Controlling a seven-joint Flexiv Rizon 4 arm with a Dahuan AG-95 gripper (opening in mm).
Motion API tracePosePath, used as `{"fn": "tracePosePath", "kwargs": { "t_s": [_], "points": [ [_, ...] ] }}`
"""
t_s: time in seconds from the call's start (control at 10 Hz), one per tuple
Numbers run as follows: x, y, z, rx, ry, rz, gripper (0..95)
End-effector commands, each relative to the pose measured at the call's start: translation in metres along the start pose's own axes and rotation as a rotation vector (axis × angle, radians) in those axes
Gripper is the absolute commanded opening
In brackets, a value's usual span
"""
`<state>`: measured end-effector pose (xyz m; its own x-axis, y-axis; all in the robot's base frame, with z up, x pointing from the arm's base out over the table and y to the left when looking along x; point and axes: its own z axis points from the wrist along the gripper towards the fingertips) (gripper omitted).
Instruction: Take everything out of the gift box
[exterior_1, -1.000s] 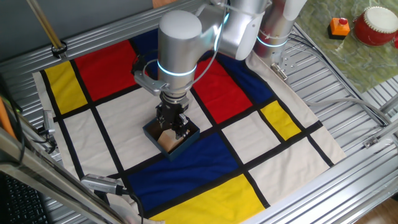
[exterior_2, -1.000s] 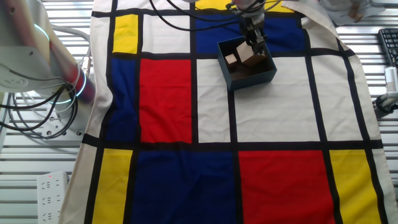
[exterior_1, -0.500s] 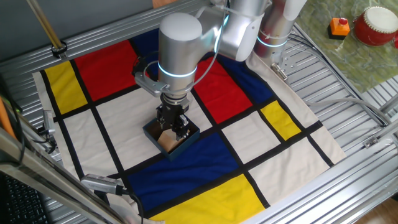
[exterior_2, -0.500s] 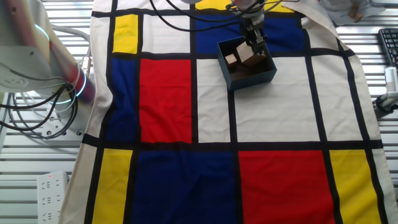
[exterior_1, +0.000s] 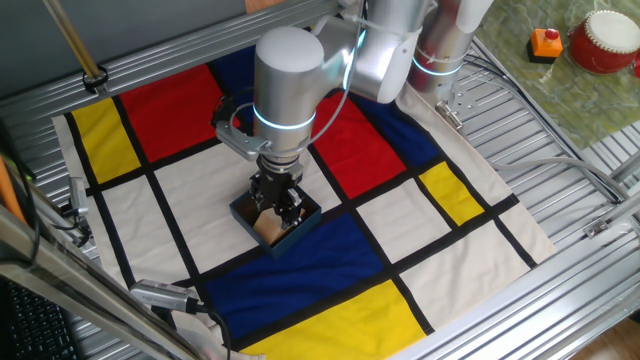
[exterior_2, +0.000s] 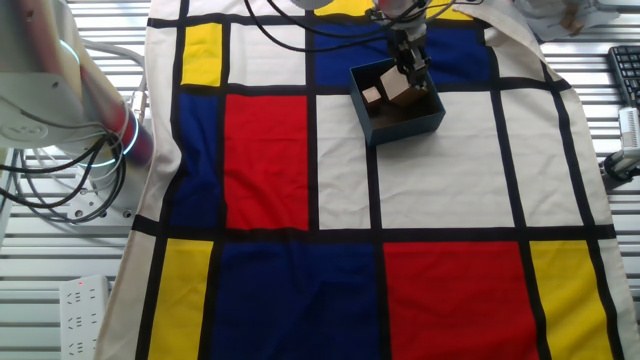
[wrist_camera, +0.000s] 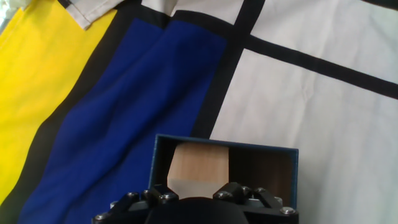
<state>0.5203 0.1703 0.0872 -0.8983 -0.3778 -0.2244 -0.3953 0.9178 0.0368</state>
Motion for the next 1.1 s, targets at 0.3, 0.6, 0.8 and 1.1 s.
{"fn": "tracePosePath", "kwargs": {
  "t_s": [0.3, 0.6, 0.8, 1.1],
  "points": [
    [-0.0005, -0.0033, 0.0051, 0.001, -0.006, -0.002, 76.0],
    [-0.0018, -0.0035, 0.0077, 0.001, -0.008, 0.002, 76.0],
    [-0.0025, -0.0034, 0.0088, 0.001, -0.009, 0.006, 57.0],
    [-0.0038, -0.0040, 0.0122, 0.002, -0.010, 0.006, 57.0]
  ]
}}
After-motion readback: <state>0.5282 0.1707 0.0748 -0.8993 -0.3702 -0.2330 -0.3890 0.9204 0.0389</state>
